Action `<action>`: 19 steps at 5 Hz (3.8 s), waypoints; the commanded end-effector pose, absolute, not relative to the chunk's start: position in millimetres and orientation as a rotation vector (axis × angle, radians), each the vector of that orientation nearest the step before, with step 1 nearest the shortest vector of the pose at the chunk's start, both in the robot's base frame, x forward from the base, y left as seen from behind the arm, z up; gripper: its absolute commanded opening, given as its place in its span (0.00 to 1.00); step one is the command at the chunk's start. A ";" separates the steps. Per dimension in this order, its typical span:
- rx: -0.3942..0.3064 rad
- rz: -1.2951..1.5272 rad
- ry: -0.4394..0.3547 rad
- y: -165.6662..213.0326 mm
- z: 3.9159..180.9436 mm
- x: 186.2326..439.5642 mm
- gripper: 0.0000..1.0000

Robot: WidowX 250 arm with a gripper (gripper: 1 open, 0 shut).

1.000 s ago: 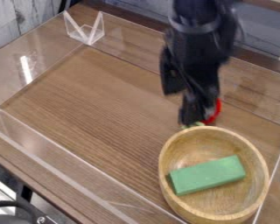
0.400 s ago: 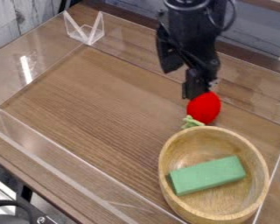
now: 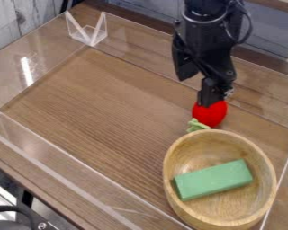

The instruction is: Remove the green block from the brown bowl and put it on the table

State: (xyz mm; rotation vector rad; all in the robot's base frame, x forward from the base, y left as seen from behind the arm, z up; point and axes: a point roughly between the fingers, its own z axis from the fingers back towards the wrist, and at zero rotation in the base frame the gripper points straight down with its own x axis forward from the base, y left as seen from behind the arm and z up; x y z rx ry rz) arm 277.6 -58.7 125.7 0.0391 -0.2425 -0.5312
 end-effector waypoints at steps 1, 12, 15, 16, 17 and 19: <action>0.052 -0.511 -0.306 -56.8 139.6 289.7 1.00; 0.069 -0.445 -0.347 -39.7 125.0 321.9 1.00; -0.061 -0.766 -0.316 -73.6 102.3 268.2 1.00; -0.088 -0.838 -0.307 -84.1 95.5 254.6 1.00; -0.111 -0.907 -0.289 -95.8 88.2 242.9 1.00; -0.131 -0.928 -0.244 -109.9 74.3 229.8 1.00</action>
